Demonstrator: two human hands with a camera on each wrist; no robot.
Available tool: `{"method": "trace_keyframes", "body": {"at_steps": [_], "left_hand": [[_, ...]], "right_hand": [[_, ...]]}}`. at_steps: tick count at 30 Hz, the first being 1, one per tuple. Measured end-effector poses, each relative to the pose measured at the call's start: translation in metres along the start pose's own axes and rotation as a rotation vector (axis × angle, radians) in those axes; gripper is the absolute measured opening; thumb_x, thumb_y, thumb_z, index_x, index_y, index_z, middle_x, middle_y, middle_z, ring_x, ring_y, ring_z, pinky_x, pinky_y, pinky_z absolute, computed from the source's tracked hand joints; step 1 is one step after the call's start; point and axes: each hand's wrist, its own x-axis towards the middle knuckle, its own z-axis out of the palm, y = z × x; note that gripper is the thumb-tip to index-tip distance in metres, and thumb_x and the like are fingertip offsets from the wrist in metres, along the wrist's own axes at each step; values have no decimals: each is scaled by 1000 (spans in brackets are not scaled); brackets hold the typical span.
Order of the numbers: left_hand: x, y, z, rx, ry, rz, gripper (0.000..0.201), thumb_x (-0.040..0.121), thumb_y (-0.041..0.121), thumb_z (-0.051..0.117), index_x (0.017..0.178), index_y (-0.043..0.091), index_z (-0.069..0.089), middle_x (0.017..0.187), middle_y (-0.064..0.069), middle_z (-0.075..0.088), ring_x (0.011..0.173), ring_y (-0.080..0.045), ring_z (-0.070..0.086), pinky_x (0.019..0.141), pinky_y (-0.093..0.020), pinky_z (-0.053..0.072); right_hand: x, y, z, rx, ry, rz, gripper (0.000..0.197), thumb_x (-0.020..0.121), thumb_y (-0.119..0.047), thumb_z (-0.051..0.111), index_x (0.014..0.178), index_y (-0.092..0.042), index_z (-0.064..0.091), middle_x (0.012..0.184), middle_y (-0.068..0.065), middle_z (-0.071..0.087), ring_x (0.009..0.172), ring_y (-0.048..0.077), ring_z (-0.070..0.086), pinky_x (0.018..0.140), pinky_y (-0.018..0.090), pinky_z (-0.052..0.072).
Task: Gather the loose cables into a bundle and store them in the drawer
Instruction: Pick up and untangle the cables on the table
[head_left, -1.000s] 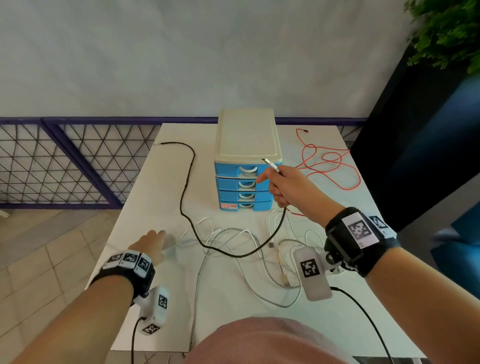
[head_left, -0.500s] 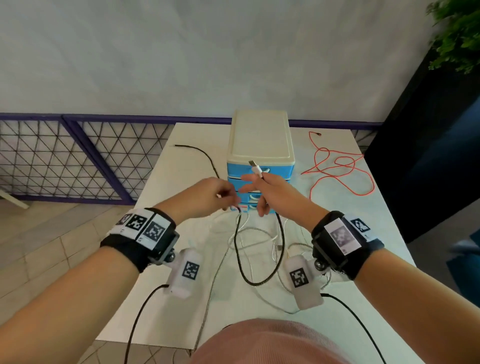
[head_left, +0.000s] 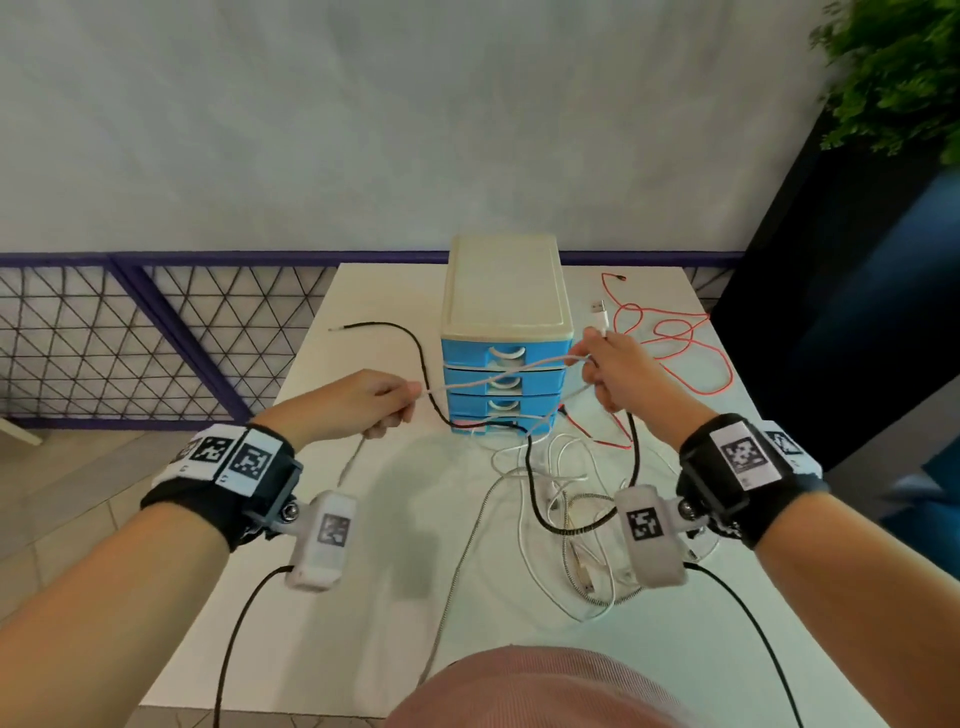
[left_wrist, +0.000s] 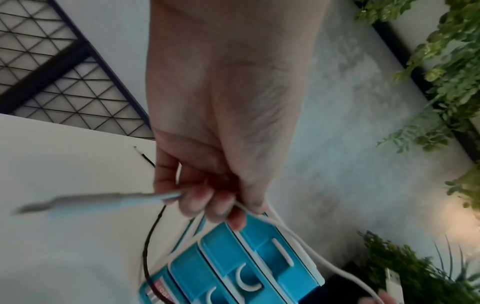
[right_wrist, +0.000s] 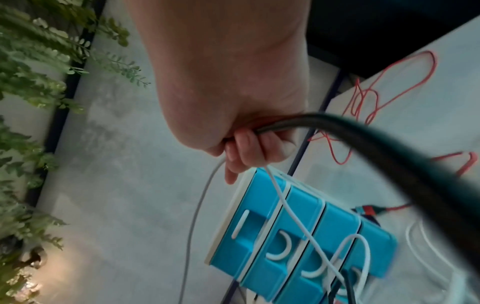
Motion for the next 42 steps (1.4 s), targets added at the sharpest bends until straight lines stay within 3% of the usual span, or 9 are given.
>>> {"method": "trace_keyframes", "body": {"at_steps": [7, 13, 18, 22, 26, 29, 32, 36, 42], "left_hand": [[-8, -26, -12, 230, -86, -75, 36, 99, 37, 39, 78, 14, 58, 64, 5, 57, 59, -8, 55, 66, -26, 39], [-11, 4, -9, 481, 130, 53, 16, 89, 29, 61, 83, 15, 68, 88, 4, 68, 82, -19, 61, 72, -31, 48], [-12, 76, 9, 406, 196, 385, 10, 76, 18, 76, 75, 24, 69, 74, 16, 64, 72, 7, 58, 66, -7, 41], [-9, 107, 14, 149, 383, 589, 20, 72, 13, 79, 81, 15, 61, 80, 13, 65, 76, 8, 59, 73, -4, 40], [-1, 106, 32, 3, 673, 629, 50, 82, 25, 71, 122, 11, 44, 114, 5, 45, 101, -2, 50, 90, -10, 41], [-9, 108, 56, -522, 231, 360, 63, 91, 49, 47, 138, 13, 27, 122, 0, 53, 114, -9, 56, 107, -27, 40], [-18, 102, 79, -689, -223, 346, 44, 95, 48, 36, 115, 13, 54, 93, -7, 66, 98, -22, 66, 100, -34, 44], [-16, 81, 90, -237, -160, 377, 25, 96, 33, 50, 80, 14, 53, 52, 9, 45, 48, -11, 45, 66, -32, 43], [13, -2, 74, -21, -25, 235, 25, 99, 24, 44, 80, 10, 53, 67, 2, 54, 68, -13, 57, 73, -25, 46]], "right_hand": [[8, 13, -15, 10, 91, 53, 37, 103, -31, 28, 90, -11, 57, 59, -1, 43, 45, 12, 32, 43, 21, 25], [-1, 9, -10, -629, 126, -187, 37, 104, -30, 31, 109, -11, 62, 96, 9, 64, 71, 19, 59, 61, 31, 48], [-17, -19, 22, -133, -299, -205, 37, 104, -29, 35, 121, -7, 61, 115, 11, 70, 104, 20, 68, 100, 35, 48], [-29, -36, 37, 308, -481, -159, 34, 106, -25, 28, 93, -6, 53, 67, 5, 60, 55, 17, 62, 68, 35, 55], [-26, -45, 30, 620, -453, -132, 31, 106, -29, 30, 112, -7, 51, 57, -5, 29, 44, 8, 28, 43, 22, 35], [-23, -51, 29, 691, -345, -205, 29, 105, -25, 32, 94, -10, 54, 57, -5, 27, 44, 7, 28, 41, 19, 29], [-20, -59, 29, 744, -229, -207, 30, 106, -25, 30, 80, -18, 44, 53, -8, 30, 39, 5, 27, 35, 15, 24], [-12, -68, 10, 784, -50, -233, 32, 106, -24, 28, 77, -21, 41, 48, -11, 30, 35, 3, 20, 32, 12, 15], [-3, -72, -43, 638, 387, -389, 28, 103, -20, 31, 77, -20, 42, 53, -9, 33, 37, 5, 26, 35, 17, 20]]}}
